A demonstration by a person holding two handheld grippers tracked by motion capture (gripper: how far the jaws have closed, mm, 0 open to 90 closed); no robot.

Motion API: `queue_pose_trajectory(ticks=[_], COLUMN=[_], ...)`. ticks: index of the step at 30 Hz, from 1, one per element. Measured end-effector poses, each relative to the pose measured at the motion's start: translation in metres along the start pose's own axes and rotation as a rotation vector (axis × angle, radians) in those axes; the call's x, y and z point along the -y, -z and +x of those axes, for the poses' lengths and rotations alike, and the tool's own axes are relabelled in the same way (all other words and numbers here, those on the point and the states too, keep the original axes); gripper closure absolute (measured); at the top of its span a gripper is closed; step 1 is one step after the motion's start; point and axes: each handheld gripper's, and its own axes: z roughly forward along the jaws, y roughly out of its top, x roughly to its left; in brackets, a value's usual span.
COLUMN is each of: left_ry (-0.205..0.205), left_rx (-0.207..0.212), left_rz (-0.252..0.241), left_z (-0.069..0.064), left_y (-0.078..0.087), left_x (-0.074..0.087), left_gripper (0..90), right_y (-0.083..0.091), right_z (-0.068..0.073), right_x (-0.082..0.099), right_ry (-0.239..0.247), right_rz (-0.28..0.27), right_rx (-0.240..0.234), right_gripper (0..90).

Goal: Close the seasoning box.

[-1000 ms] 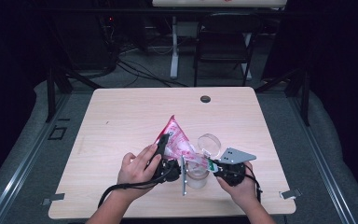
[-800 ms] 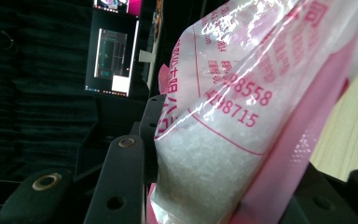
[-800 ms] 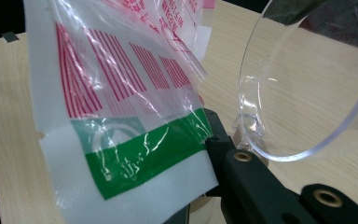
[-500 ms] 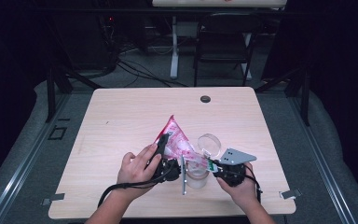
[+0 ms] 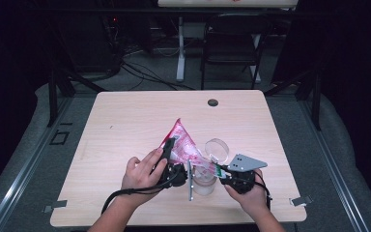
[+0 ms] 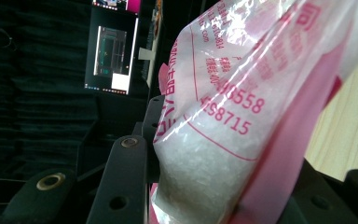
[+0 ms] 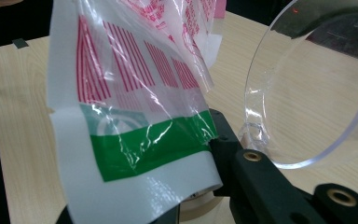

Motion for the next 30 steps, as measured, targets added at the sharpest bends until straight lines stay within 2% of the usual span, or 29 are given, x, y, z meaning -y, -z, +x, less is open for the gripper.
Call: queue_pose_trajectory(ticks=[6,22,30], left_ry=[0.003,0.0,-0.003], left_rx=[-0.003,-0.012,-0.013], left_rz=[-0.005,-0.01,-0.007], left_z=[0.0004,0.0013,0.0023], left_y=[-0.0002,0.0015,0.0018], left_x=[0.0003,-0.0011,-0.0015], left_gripper=[66.7,66.8,66.8], right_y=[0.0003,0.0001,-0.0001], right_z=[0.0001,-0.0004,0.0], right_x=[-0.0003,-0.0006,-0.0006], right_ry=[0.001,0.003,0.004], right_rz=[-0.003,0.004,0.002], right_rx=[0.0,0.008,0.004], right_gripper=[82.8,88.9,86.4])
